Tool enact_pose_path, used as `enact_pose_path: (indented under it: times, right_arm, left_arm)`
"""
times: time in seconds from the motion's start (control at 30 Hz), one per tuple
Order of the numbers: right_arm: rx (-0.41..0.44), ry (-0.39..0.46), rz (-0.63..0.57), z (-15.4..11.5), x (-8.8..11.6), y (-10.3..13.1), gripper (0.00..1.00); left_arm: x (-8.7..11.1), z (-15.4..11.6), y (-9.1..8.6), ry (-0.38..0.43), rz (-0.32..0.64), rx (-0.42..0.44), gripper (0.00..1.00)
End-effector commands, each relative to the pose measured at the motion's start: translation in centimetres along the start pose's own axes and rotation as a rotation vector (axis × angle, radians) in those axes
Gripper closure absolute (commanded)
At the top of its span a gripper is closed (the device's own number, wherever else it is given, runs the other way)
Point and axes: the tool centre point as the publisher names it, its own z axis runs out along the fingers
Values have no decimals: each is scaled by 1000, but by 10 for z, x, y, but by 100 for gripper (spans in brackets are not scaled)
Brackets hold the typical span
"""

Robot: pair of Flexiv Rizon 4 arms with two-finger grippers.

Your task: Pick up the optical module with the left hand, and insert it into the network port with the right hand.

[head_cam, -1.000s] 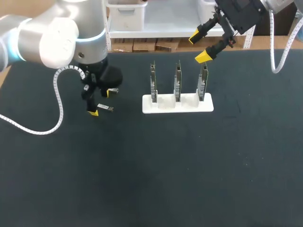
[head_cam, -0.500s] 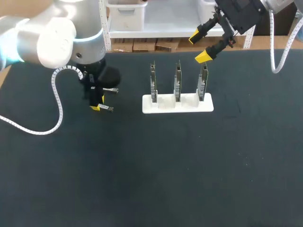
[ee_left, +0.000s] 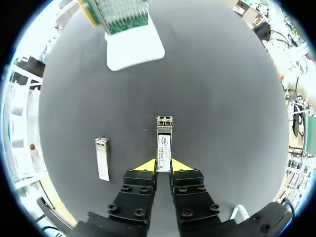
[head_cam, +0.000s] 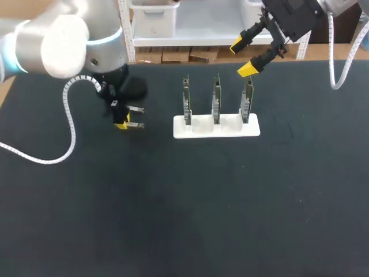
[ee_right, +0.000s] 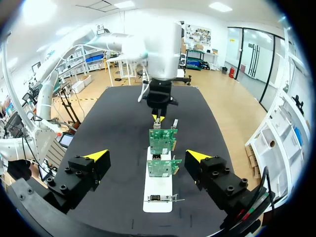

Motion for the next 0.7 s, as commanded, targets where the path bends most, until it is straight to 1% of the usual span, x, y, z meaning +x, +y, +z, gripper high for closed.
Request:
enact_pose_path:
  times: [0.03,0.2,0.4,0.47,0.53,0.7]
  right_arm:
    - [2,0,0,0,0,1,0]
    - [2,0,0,0,0,1,0]
    - [2,0,0,0,0,1,0]
    - [2,0,0,0,0,1,0]
    - [2,0,0,0,0,1,0]
    - [2,0,0,0,0,1,0]
  left_arm:
    - [0,-15,-7,-63,-6,-35,100]
    - [-11,-35,-2,-151,-41,-88,100]
    - [-24,-57,8,-253,-54,-158,100]
    - [-28,-65,11,-300,-51,-171,100]
    - [-32,-73,13,-372,-51,-174,100]
    - [-37,-93,15,-426,-59,-204,100]
